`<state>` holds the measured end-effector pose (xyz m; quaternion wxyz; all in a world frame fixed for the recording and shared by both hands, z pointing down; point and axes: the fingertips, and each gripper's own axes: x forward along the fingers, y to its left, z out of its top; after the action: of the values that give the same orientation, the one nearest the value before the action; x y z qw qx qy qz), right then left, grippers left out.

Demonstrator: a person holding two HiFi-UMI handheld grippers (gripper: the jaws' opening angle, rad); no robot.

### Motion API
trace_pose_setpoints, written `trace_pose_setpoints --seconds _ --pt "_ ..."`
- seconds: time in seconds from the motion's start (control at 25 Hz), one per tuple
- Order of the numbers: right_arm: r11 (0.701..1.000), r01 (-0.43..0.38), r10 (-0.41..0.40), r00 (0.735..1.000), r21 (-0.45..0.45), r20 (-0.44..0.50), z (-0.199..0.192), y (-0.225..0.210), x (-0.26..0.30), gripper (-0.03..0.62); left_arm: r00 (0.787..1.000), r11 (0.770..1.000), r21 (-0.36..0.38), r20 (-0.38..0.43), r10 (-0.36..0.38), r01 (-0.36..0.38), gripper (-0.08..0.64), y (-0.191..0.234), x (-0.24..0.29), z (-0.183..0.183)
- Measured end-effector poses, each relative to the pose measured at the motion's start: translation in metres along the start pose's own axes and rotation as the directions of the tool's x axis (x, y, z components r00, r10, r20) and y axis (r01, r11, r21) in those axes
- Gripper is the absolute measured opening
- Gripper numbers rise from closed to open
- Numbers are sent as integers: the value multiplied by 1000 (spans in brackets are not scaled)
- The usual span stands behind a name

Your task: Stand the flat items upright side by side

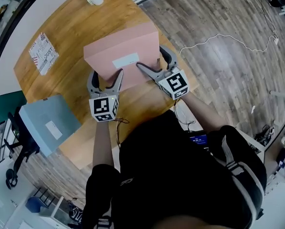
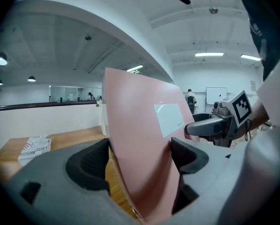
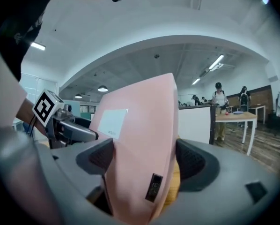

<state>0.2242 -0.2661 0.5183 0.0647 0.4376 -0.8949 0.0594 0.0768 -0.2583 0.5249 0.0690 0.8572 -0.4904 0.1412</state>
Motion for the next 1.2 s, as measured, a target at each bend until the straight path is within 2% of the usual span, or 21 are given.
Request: trace_pose_setpoints --seconds 0.2,0.44,0.72,0.84,0.96,1.2 --pt "996 76 -76 997 -36 12 1 24 -30 413 999 997 80 29 -23 21 428 -16 -24 -2" --pt "979 186 -185 983 -88 24 -4 53 -63 416 996 983 179 63 -63 50 431 -33 -53 -5" --pt "961 251 -252 968 -113 0 -14 78 -89 422 989 969 225 82 -123 101 433 -44 -76 -14" --pt "968 223 -228 973 -117 -31 -12 80 -97 422 978 969 193 103 -179 157 428 -46 -80 -9" --pt "981 161 -169 983 -109 -68 -10 82 -108 428 964 961 160 106 -245 227 414 -46 -84 -6" --pt "994 -20 -1 980 -103 -198 -17 70 -124 480 964 956 151 52 -261 251 414 -51 -99 -10"
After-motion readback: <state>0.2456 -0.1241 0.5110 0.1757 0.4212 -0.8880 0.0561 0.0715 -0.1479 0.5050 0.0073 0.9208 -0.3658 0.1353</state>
